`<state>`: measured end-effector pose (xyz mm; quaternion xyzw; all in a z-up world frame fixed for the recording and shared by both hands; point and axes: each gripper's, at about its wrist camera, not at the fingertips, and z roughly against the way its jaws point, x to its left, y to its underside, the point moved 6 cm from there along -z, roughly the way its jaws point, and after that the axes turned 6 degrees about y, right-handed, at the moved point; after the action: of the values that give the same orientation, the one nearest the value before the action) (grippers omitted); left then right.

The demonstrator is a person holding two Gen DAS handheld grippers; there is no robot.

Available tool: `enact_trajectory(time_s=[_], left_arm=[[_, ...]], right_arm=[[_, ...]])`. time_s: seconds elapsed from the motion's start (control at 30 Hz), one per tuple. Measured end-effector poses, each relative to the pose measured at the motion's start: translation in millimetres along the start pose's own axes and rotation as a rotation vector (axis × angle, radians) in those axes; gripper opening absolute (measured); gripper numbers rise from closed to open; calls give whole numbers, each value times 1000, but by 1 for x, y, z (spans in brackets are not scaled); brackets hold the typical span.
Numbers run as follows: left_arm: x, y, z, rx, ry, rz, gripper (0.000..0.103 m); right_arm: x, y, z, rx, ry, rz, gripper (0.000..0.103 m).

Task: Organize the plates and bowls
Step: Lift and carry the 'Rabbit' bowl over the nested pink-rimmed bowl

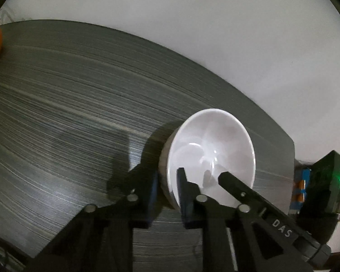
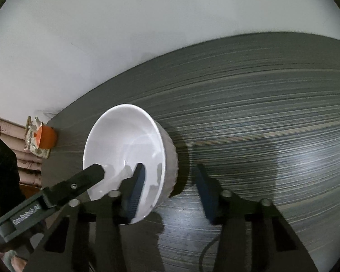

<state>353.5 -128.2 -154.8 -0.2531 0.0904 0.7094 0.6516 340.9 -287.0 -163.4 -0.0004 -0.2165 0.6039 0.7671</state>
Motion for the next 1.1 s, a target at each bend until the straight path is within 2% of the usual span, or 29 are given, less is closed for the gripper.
enact_trajectory(time_s=[0.03, 0.1, 0.37, 0.77, 0.83, 0.9, 1.1], left_arm=[[-1, 1, 0, 0, -4, -8, 15], [-5, 7, 0, 3, -6, -11, 15], [-31, 26, 30, -25, -14, -57, 15], [-73, 90, 94, -78, -13, -115, 15], [-77, 108, 109, -94, -9, -126, 15], [-64, 115, 132, -107, -2, -128, 15], [-65, 156, 169, -135, 5, -143, 15]], right_arm=[[0, 1, -2, 7, -10, -8, 24], [1, 2, -3, 9, -8, -16, 22], [2, 20, 17, 3, -4, -17, 22], [11, 66, 103, -82, 10, 28, 22], [13, 77, 119, -100, 6, 34, 22], [14, 87, 130, -113, 2, 36, 22], [25, 124, 157, -141, -6, 54, 22]])
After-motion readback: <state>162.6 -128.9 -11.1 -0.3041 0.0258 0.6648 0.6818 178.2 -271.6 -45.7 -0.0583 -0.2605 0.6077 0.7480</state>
